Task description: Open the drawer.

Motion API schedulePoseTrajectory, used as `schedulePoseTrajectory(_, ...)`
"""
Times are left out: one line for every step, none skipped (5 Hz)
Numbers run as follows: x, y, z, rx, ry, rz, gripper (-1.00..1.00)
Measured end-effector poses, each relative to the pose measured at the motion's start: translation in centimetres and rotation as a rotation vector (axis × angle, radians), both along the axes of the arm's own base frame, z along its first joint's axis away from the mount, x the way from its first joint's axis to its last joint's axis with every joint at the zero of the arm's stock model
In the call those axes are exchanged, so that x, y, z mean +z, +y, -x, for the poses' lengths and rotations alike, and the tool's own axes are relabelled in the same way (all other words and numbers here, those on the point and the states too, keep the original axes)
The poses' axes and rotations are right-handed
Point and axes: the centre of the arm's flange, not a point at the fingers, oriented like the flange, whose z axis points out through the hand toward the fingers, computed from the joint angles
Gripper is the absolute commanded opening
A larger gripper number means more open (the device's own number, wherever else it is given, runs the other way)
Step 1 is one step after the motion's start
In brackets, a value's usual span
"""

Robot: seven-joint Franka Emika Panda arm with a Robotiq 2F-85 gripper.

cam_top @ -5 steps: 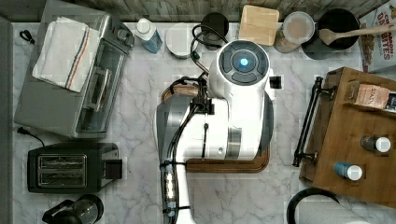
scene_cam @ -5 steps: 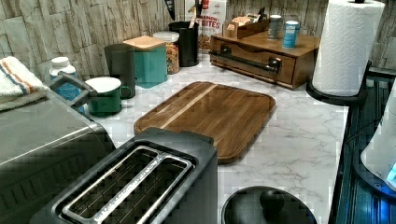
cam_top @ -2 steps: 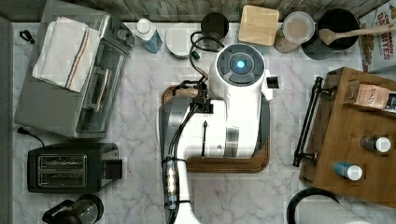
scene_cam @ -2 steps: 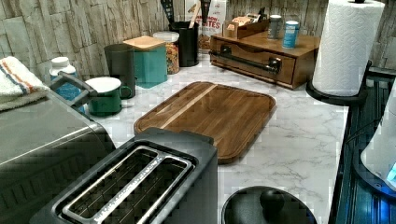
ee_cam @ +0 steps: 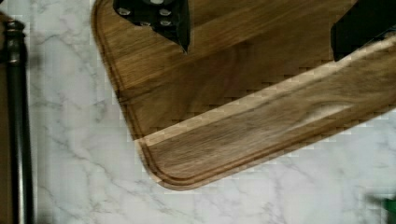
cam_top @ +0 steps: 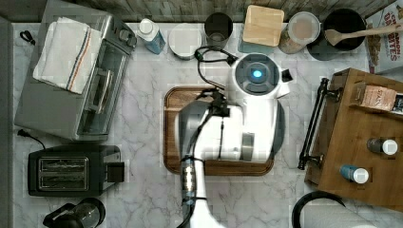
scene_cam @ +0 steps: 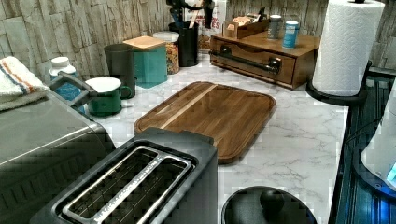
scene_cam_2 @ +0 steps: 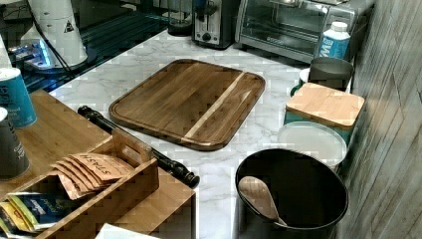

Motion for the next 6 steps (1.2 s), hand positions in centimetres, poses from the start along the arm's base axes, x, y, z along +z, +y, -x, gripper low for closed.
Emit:
schedulePoseTrajectory(-0.9,-4.8,0.3,-0.019,-0.018,0.032,1.0)
schedulePoseTrajectory(-2.2,-9.8,0.9,-0.1,-0.007,0.052,1.0)
schedulePoseTrajectory(-4.2,-14.2,1.7,-0.161,0.023,0.059,1.0)
schedulePoseTrajectory(-6.1,-18.2,1.7,-0.178,0.0,0.082,1.0)
schedulePoseTrajectory(-8.1,-20.8,1.6,-0.179,-0.028,0.119,1.0)
schedulePoseTrajectory(-9.2,-21.6,1.8,-0.166,-0.062,0.154,1.0)
